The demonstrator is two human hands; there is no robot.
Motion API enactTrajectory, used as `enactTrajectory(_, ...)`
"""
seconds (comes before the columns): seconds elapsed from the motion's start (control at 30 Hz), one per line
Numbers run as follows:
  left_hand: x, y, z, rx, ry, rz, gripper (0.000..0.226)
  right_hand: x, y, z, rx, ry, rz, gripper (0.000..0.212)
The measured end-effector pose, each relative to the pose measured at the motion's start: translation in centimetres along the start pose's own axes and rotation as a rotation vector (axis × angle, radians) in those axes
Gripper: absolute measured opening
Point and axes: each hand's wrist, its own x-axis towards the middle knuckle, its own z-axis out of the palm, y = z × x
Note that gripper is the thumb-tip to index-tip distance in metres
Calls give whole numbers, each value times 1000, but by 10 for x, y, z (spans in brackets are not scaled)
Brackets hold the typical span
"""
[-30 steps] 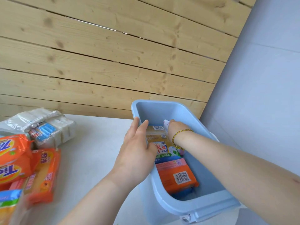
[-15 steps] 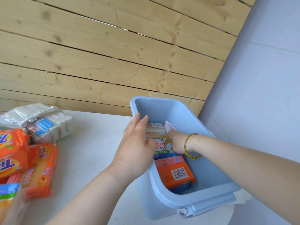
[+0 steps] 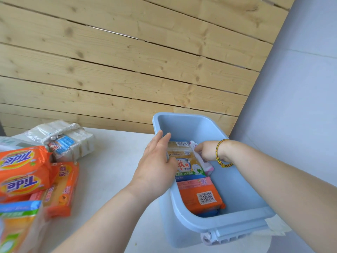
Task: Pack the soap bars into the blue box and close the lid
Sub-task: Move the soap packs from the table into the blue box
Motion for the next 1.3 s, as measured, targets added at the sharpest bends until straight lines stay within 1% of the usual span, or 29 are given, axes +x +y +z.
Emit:
enactTrajectory(0.07, -1, 2, -2, 26, 3, -5, 59, -6, 1, -7, 49, 39, -4, 37)
enactTrajectory(0.1, -2, 2, -3, 43, -1, -4, 57, -9, 1, -12, 68, 59, -14, 40)
enactTrajectory(0.2, -9, 3, -13, 128, -32, 21, 53, -22, -1, -26, 127, 76, -88, 40)
enactTrajectory(0.23, -12, 4, -16, 159, -66, 35, 52, -27, 0, -29, 149, 87, -94, 39)
enactTrajectory(0.3, -22, 2, -29, 220, -108, 57, 49, -38, -8, -38, 203, 136, -141, 32)
enactTrajectory(0.33, -30, -1, -40, 235, -97, 59, 45, -43, -18, -42, 236, 164, -182, 28)
enactTrajectory(0.4, -45, -8, -63, 248, -42, 67, 36, -52, -35, -49, 301, 246, -260, 23)
enactTrajectory(0.47, -59, -20, -91, 272, 72, 67, 30, -64, -58, -54, 309, 324, -359, 23)
enactTrajectory(0.53, -71, -35, -123, 314, 228, 36, 26, -76, -89, -55, 234, 401, -463, 26)
enactTrajectory(0.6, -78, -51, -152, 388, 385, -42, 23, -84, -118, -56, 118, 460, -541, 23)
enactTrajectory(0.67, -82, -68, -178, 452, 505, -140, 23, -87, -149, -53, 28, 455, -600, 14)
enactTrajectory(0.73, -85, -87, -204, 499, 548, -197, 30, -85, -181, -47, -24, 415, -644, 20)
enactTrajectory(0.77, -84, -95, -212, 518, 526, -232, 39, -84, -194, -43, -44, 389, -666, 23)
enactTrajectory(0.83, -86, -110, -230, 534, 430, -331, 63, -75, -225, -31, -74, 331, -722, 27)
enactTrajectory(0.9, -85, -120, -239, 518, 338, -393, 77, -62, -253, -17, -52, 279, -753, 28)
enactTrajectory(1.0, -84, -130, -245, 507, 283, -386, 75, -38, -291, 0, 33, 202, -753, 33)
enactTrajectory(1.13, -83, -135, -251, 539, 295, -331, 69, -9, -333, 11, 85, 156, -739, 43)
enactTrajectory(1.3, -78, -140, -256, 579, 286, -308, 67, 14, -368, 16, -83, 156, -693, 52)
